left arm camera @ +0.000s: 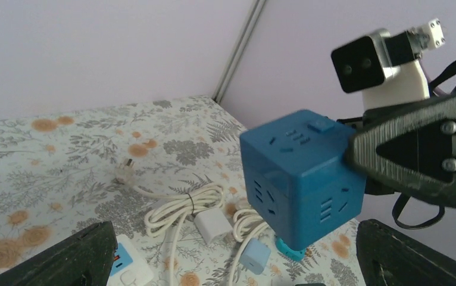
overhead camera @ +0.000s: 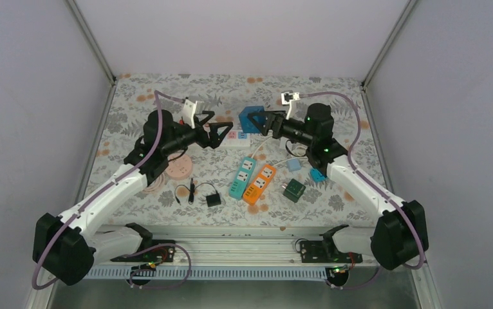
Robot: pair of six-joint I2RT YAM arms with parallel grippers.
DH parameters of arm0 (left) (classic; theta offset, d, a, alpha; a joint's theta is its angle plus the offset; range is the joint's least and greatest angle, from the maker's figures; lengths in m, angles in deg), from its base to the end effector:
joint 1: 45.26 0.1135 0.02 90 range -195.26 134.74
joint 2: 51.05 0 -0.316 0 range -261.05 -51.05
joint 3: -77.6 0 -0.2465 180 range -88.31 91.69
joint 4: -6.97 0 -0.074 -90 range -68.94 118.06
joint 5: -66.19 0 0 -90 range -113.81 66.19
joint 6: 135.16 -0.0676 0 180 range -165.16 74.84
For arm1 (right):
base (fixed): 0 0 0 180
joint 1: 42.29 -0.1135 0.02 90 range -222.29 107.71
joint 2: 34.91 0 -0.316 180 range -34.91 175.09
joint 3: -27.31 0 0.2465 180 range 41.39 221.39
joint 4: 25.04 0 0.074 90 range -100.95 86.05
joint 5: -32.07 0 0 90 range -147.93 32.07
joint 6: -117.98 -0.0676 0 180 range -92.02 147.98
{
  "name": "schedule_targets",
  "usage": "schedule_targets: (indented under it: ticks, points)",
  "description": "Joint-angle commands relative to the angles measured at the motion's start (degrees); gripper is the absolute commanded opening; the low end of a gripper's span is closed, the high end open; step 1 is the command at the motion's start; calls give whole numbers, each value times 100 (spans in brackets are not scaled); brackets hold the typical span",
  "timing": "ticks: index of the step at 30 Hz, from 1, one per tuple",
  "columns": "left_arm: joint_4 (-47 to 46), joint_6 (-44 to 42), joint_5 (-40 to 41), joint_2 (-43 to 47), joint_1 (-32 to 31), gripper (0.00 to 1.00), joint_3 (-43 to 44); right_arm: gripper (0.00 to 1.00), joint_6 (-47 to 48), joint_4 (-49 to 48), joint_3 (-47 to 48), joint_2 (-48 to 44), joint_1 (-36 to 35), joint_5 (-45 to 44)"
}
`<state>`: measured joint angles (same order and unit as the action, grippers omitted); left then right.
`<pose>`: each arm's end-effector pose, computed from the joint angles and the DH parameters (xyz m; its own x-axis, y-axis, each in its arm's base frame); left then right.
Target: Insert the plug
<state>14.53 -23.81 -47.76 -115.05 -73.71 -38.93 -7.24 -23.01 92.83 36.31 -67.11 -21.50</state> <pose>0.2176 -0.1491 0.3761 -0.4024 -0.1604 -0.9013 0.6896 0.5945 -0.4136 0.2471 0.1585 0.3709 -0.6025 0.2326 -0.7635 -0.6418 0.4274 0.6367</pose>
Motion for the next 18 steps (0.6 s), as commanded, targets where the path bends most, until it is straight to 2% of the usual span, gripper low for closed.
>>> schedule_targets:
  ticks: [1,3,10,14,18]
  points:
    - [-790,-187,-110,-105,-86,100,-121,63,-1236,-1111,231,244,-218,-152]
    - [-805,-208,-143,-161,-103,100,-68,63,-1428,-1430,275,363,-292,87]
    - [-926,-334,-442,-196,-116,100,-120,62,-1514,-1405,400,452,-359,179]
    - [-1214,-175,-166,-263,-272,100,-203,62,-1969,-1261,455,373,-508,-520]
    - [-1658,-283,829,-314,-712,100,-306,62,-2589,-974,463,333,-765,-1597]
